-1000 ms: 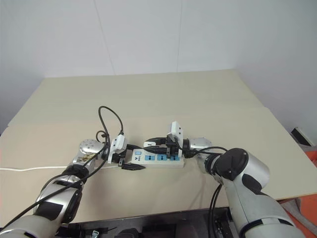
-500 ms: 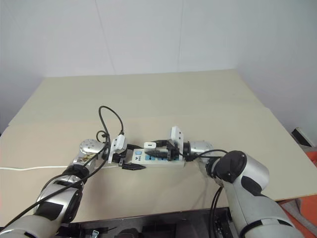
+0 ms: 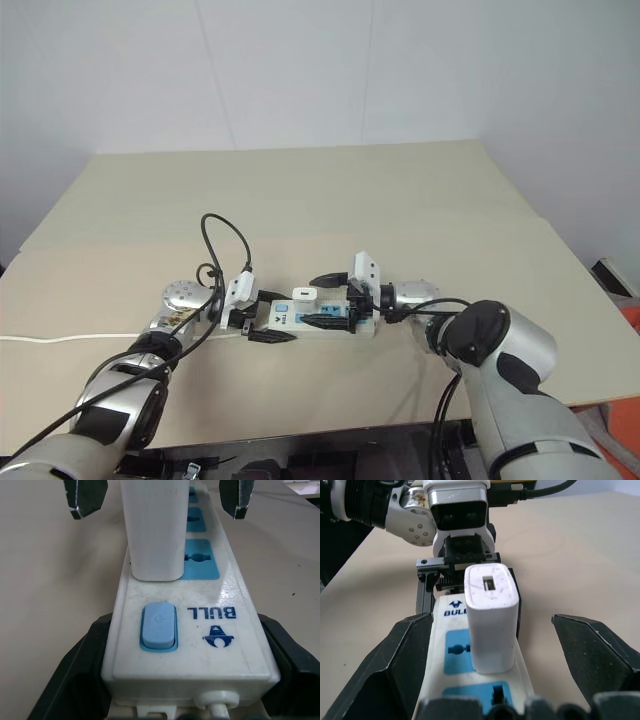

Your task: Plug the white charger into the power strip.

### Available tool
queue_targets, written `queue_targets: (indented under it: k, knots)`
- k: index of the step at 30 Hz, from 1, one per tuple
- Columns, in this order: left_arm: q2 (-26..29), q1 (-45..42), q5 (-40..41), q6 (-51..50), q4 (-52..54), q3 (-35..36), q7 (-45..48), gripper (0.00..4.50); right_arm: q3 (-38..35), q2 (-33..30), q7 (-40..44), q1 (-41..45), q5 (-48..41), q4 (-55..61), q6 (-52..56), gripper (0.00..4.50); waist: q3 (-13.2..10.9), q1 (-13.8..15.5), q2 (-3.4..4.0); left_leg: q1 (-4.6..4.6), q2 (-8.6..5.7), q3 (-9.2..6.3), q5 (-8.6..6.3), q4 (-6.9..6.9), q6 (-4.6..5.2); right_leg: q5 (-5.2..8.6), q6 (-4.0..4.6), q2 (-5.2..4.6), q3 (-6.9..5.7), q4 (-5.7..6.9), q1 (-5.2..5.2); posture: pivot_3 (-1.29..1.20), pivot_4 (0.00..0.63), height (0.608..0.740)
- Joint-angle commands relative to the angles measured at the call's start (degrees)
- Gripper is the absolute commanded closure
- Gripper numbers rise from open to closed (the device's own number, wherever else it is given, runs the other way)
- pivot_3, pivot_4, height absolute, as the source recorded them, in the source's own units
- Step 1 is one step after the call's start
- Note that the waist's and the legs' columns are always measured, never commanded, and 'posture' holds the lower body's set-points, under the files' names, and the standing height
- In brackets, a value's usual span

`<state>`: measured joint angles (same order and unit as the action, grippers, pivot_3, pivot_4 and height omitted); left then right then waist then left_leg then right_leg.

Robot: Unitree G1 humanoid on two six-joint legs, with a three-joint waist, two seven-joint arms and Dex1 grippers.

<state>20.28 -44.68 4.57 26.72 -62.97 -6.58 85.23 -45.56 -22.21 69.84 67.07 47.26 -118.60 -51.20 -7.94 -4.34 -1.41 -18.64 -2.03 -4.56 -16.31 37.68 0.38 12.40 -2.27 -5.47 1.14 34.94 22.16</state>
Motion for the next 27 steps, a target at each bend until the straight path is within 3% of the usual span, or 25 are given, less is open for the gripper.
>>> queue_targets:
  k: [1,8,11,16,27]
  knots:
    - [-0.09,-0.56,1.56,-1.67,1.75,1.64,0.24,0.04,-0.04,-1.10,0.98,0.94,0.60,-1.40,-1.02,0.00,-0.02,0.01,0.00,-0.08,0.00,0.00,0.00,0.00,0.00,0.00,0.00,0.00,0.00,0.01,0.07,0.00,0.150,0.740]
    - [2.48,2.34,9.00,-8.08,14.73,5.62,4.02,0.04,-1.58,-5.79,3.15,1.77,2.63,-1.40,-8.89,0.00,-0.05,0.19,0.02,-0.77,0.01,0.00,0.01,0.03,-0.02,-0.06,0.00,-0.01,-0.07,0.12,0.71,0.00,0.150,0.740]
    - [5.89,6.17,14.95,-16.86,27.61,6.89,7.01,0.04,-1.84,-9.19,2.84,1.53,4.94,-1.40,-15.32,0.00,-0.08,0.11,0.05,-1.14,0.03,-0.01,0.03,0.01,-0.04,-0.06,-0.01,0.00,-0.02,0.10,1.08,0.00,0.150,0.740]
    - [14.63,13.45,21.17,-27.85,44.22,7.75,7.08,0.04,-3.48,-15.57,6.66,2.76,5.85,-1.40,-15.66,0.00,-0.19,-0.30,0.06,-1.09,0.08,0.01,-0.02,-0.23,-0.11,-0.05,-0.01,0.04,0.05,-0.06,1.12,0.00,0.150,0.740]
    - [21.11,19.10,21.03,-30.29,50.32,10.16,3.86,0.04,-3.67,-20.95,11.29,4.47,5.22,-1.40,-10.93,0.00,-0.58,-0.70,0.04,-0.72,0.07,0.25,0.11,-0.66,-0.32,-0.03,0.03,0.05,0.12,-0.17,0.92,0.00,0.150,0.740]
